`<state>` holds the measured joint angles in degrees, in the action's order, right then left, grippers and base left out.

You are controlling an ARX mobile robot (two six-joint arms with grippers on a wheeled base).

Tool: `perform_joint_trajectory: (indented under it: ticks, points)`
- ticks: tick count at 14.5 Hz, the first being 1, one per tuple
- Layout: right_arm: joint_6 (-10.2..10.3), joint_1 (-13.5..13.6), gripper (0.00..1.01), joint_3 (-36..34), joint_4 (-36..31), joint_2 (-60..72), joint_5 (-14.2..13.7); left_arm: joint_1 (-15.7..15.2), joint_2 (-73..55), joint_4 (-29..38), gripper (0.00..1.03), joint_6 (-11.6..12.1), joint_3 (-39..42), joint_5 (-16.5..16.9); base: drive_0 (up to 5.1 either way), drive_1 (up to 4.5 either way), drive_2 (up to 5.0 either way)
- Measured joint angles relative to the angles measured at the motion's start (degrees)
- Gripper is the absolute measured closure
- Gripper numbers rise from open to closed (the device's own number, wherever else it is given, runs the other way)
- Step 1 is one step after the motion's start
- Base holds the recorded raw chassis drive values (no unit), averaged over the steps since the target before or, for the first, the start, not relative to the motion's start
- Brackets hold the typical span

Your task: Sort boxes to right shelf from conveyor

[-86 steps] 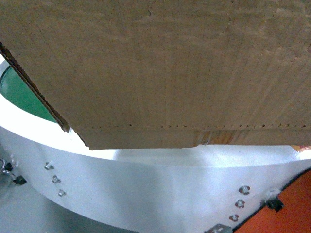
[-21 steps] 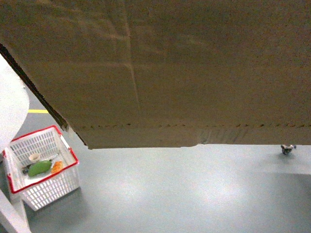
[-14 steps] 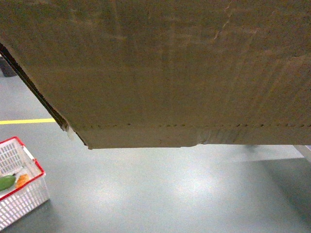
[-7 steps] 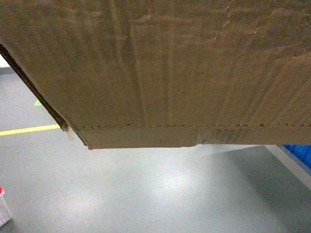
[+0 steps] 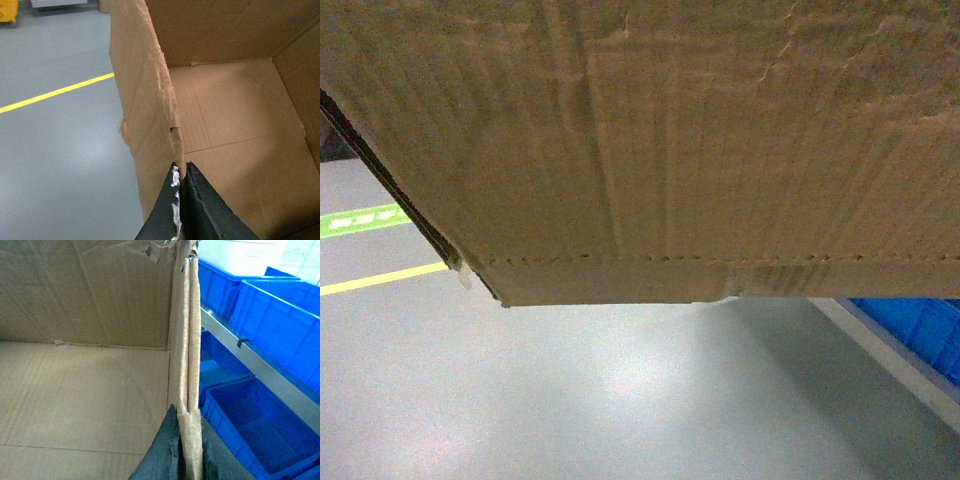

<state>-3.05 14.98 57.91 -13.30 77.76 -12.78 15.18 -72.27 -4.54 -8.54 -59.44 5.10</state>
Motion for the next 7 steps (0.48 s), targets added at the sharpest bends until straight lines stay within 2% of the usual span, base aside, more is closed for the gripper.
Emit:
perform_joint_trajectory:
  ticks: [7]
  points:
    - [0.0, 0.0, 0.98, 0.0, 0.0, 0.0, 0.0, 0.0, 0.0, 0.0, 1.01, 0.0, 0.0, 0.0, -1.6, -1.63, -1.6]
